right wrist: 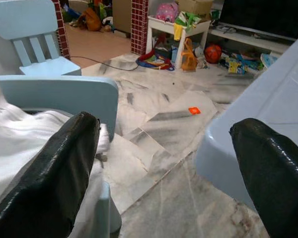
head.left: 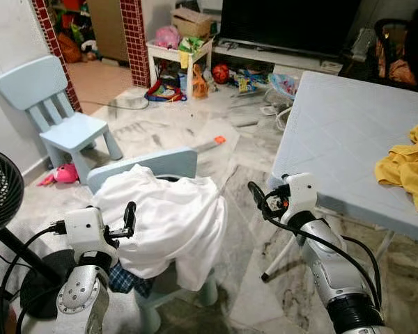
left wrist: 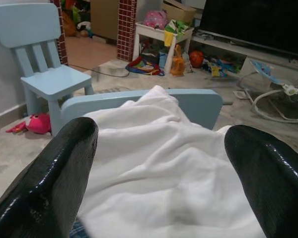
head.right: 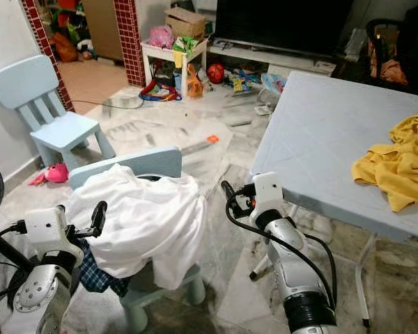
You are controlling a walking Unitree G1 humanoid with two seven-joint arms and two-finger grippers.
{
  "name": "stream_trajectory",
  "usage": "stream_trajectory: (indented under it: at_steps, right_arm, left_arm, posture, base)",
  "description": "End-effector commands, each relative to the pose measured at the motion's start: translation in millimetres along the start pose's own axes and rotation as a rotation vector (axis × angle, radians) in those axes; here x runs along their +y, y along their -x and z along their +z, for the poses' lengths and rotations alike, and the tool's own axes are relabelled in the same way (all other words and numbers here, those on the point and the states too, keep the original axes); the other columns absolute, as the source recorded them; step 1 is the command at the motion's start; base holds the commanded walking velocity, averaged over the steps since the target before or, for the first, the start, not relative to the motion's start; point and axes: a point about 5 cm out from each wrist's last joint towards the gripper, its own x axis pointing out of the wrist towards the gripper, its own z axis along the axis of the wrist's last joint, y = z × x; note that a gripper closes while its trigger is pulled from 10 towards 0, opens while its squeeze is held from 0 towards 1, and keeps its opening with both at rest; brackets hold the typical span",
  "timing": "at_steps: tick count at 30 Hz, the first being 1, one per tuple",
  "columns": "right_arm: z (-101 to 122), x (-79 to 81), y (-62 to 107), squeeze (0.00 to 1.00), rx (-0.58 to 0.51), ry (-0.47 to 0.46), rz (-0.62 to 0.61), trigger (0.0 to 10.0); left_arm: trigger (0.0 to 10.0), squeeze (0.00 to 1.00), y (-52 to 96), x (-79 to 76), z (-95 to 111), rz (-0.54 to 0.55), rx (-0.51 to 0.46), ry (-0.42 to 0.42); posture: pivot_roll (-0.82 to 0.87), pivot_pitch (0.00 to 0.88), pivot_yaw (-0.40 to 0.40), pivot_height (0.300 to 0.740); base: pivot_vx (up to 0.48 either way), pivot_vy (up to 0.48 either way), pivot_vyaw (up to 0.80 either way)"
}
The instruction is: Hang hanger
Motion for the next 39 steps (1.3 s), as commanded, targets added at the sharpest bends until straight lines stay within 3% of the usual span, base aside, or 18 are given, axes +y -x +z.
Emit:
stream_trajectory:
  at_steps: [1,13,28,39]
  right_arm:
    - [6.0,-3.6,-2.7,0.0,-0.015,0.014,-0.001,10.0]
    - [5.3,-3.2,-3.4,0.0,-0.01,0.023,0.01,10.0]
    - [5.1,-4.2,-4.4,0.0,-0.005,0.028,0.014,10.0]
    - [6.0,-6.9,-3.1,0.0,-0.005,0.03,0.009,10.0]
  left_arm:
    - [10.0,0.0,-1.2,-1.2,5.7,-0.006,-0.025,0.002]
    - [10.0,0.0,-1.4,-1.8,3.8,-0.006,-0.022,0.007]
    - [10.0,0.0,-2.7,-2.8,1.5,0.007,-0.009,0.002]
    - [10.0,0.0,-6.0,5.9,1.5,0.071,0.003,-0.044]
  posture:
    - [0.04,0.0,-0.055,0.74]
    - [0.04,0.0,-0.059,0.74]
    - [0.04,0.0,-0.065,0.74]
    - [0.03,0.0,-0.072,0.74]
  base:
    - [0.277,0.0,0.0]
    - [0.265,0.0,0.0]
    - [0.0,0.0,0.0]
    - [0.0,0.0,0.0]
